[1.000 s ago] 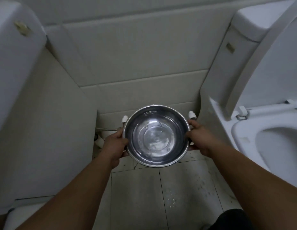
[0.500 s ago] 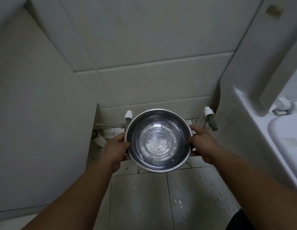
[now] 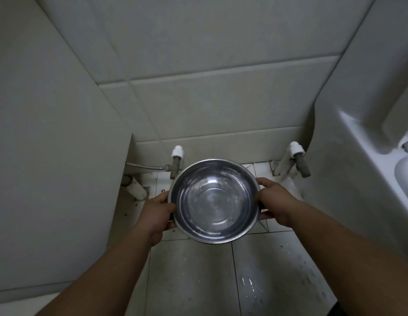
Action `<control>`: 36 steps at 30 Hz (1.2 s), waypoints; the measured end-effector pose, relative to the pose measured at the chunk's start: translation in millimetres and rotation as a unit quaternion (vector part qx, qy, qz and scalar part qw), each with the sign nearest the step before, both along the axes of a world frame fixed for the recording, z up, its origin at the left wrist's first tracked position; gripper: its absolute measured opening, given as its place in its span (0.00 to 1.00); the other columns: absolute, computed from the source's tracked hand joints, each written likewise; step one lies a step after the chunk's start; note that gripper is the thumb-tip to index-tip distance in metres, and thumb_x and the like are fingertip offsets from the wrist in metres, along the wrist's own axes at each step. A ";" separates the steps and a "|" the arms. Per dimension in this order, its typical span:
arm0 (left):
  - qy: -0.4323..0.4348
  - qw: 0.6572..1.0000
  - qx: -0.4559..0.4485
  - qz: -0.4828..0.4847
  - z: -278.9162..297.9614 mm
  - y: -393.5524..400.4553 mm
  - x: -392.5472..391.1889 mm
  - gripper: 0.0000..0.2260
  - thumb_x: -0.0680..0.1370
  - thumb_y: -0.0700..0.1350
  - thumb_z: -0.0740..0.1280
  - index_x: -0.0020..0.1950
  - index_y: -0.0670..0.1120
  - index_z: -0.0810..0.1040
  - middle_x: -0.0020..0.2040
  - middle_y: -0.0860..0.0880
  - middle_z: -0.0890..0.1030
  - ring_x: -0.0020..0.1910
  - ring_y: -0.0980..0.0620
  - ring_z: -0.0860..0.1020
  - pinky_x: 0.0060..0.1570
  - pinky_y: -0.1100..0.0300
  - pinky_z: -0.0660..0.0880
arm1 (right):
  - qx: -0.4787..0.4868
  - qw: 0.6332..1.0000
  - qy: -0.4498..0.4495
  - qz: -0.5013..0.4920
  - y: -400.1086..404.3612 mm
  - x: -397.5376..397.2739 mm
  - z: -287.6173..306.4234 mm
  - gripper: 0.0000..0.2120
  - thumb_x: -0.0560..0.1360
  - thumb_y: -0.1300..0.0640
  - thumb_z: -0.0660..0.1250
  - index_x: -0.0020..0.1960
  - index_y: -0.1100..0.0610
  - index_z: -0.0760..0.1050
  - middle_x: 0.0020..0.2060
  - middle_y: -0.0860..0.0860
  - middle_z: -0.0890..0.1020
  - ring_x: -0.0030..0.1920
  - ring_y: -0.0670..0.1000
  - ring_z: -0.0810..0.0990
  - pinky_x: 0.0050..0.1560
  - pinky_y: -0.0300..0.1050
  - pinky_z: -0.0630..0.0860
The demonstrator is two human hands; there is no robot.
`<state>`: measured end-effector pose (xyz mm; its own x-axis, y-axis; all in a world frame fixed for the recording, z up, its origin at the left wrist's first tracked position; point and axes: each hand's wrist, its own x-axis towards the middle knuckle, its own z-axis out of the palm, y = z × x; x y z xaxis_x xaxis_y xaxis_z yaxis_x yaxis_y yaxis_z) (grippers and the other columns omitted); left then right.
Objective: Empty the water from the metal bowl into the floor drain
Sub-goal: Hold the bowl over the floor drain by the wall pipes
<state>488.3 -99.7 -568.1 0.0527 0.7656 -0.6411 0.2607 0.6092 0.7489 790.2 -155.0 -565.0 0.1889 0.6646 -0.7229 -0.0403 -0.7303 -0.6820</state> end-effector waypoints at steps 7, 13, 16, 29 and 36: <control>0.009 1.000 0.006 0.004 -6.9 2.9 -12.7 0.22 0.75 0.31 0.66 0.56 0.56 0.88 0.46 0.45 0.89 0.37 0.48 0.87 0.34 0.57 0.82 | 0.000 1.000 0.016 0.006 -1.2 -12.4 -12.9 0.24 0.75 0.72 0.60 0.55 0.44 0.79 0.33 0.54 0.88 0.35 0.54 0.87 0.35 0.51 0.85; 0.013 1.000 0.005 -0.001 -11.1 3.1 -20.9 0.22 0.76 0.31 0.66 0.59 0.55 0.86 0.45 0.45 0.89 0.37 0.48 0.87 0.32 0.58 0.82 | 0.000 0.999 0.036 -0.001 -8.3 -18.1 -24.9 0.27 0.74 0.73 0.62 0.53 0.40 0.78 0.36 0.55 0.88 0.37 0.55 0.87 0.35 0.51 0.85; 0.014 1.000 0.004 0.000 -12.0 3.0 -22.5 0.23 0.76 0.31 0.66 0.60 0.56 0.85 0.45 0.45 0.90 0.36 0.48 0.87 0.31 0.58 0.82 | -0.001 0.999 0.043 -0.005 -11.7 -19.9 -29.6 0.28 0.73 0.74 0.62 0.57 0.42 0.79 0.38 0.57 0.89 0.37 0.56 0.87 0.36 0.52 0.85; 0.010 1.000 -0.013 -0.002 -20.1 -8.4 -19.8 0.21 0.76 0.30 0.66 0.54 0.54 0.88 0.46 0.43 0.89 0.38 0.45 0.88 0.33 0.56 0.82 | -0.008 0.999 0.032 -0.001 -16.7 -13.1 -34.1 0.27 0.74 0.74 0.61 0.58 0.44 0.80 0.39 0.58 0.89 0.36 0.56 0.87 0.36 0.52 0.85; 0.009 1.000 -0.014 -0.001 -26.5 -7.2 -16.2 0.20 0.77 0.31 0.67 0.56 0.55 0.87 0.46 0.44 0.89 0.37 0.47 0.87 0.31 0.59 0.81 | 0.000 1.000 0.023 0.003 -15.4 -10.7 -30.3 0.24 0.74 0.72 0.63 0.56 0.44 0.80 0.41 0.57 0.89 0.39 0.56 0.87 0.35 0.50 0.85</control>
<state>472.1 -106.9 -594.6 0.0415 0.7475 -0.6630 0.2757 0.6292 0.7267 779.5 -170.4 -595.4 0.1520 0.6654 -0.7309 -0.0667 -0.7309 -0.6792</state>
